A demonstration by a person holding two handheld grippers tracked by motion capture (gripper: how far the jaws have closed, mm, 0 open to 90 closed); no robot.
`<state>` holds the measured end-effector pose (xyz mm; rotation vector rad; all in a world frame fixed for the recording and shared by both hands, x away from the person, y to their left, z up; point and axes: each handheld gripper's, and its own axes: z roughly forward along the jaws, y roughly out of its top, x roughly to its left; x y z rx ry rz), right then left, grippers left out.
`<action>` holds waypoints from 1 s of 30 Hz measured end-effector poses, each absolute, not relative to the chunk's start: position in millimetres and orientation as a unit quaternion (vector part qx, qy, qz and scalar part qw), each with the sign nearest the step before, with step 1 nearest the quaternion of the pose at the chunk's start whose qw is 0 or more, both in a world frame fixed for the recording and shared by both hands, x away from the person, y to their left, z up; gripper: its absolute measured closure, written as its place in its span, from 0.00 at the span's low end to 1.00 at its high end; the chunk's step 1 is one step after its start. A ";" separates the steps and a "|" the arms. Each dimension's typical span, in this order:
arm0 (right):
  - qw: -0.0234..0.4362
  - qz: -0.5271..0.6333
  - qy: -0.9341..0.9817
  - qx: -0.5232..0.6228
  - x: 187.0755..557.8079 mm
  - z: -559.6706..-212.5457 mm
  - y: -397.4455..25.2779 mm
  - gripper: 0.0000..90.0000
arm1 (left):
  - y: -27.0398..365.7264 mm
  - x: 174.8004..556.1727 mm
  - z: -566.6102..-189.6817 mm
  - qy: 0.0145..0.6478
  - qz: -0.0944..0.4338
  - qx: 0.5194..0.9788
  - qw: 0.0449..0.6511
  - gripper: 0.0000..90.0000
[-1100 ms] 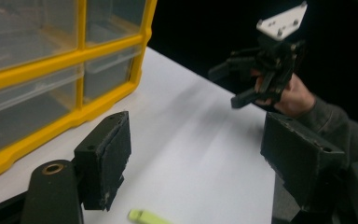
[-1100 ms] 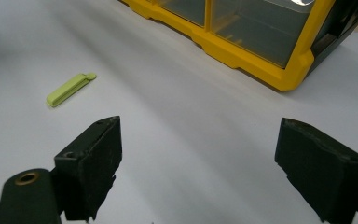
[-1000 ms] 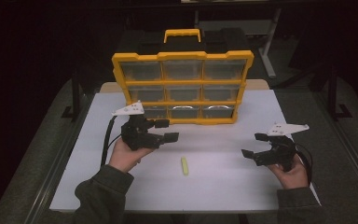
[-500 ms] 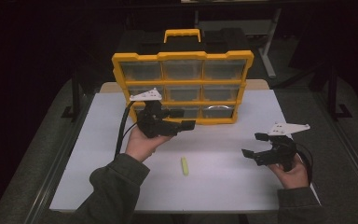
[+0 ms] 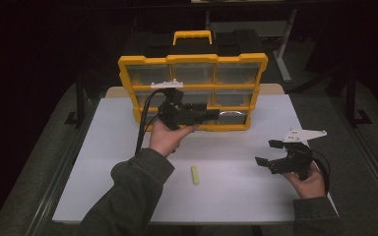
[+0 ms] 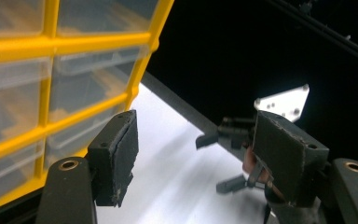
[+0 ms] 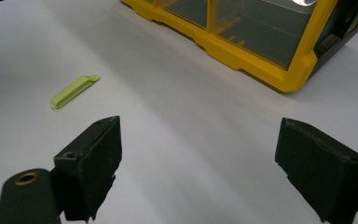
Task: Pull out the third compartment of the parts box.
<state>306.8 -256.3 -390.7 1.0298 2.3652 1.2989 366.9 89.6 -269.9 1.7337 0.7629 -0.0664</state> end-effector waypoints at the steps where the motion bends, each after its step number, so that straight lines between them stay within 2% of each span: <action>1: 0.126 0.446 0.813 0.353 306.7 -390.8 -256.0 0.15 | 87.4 367.9 -268.2 0.326 -0.027 0.741 0.587 0.35; 10: 0.127 0.447 0.813 0.351 306.2 -390.3 -255.2 0.15 | 70.6 377.2 -256.8 0.339 -0.020 0.714 0.613 0.40; 20: 0.126 0.447 0.813 0.352 307.0 -390.8 -254.9 0.15 | 58.1 395.6 -256.9 0.384 -0.013 0.656 0.650 0.48; 28: 0.130 0.446 0.814 0.349 308.1 -391.5 -254.5 0.15 | 48.5 413.4 -266.3 0.418 -0.025 0.618 0.666 0.58; 30: 0.130 0.445 0.815 0.348 308.8 -391.8 -253.9 0.15 | 44.6 419.3 -270.9 0.433 -0.046 0.595 0.676 0.60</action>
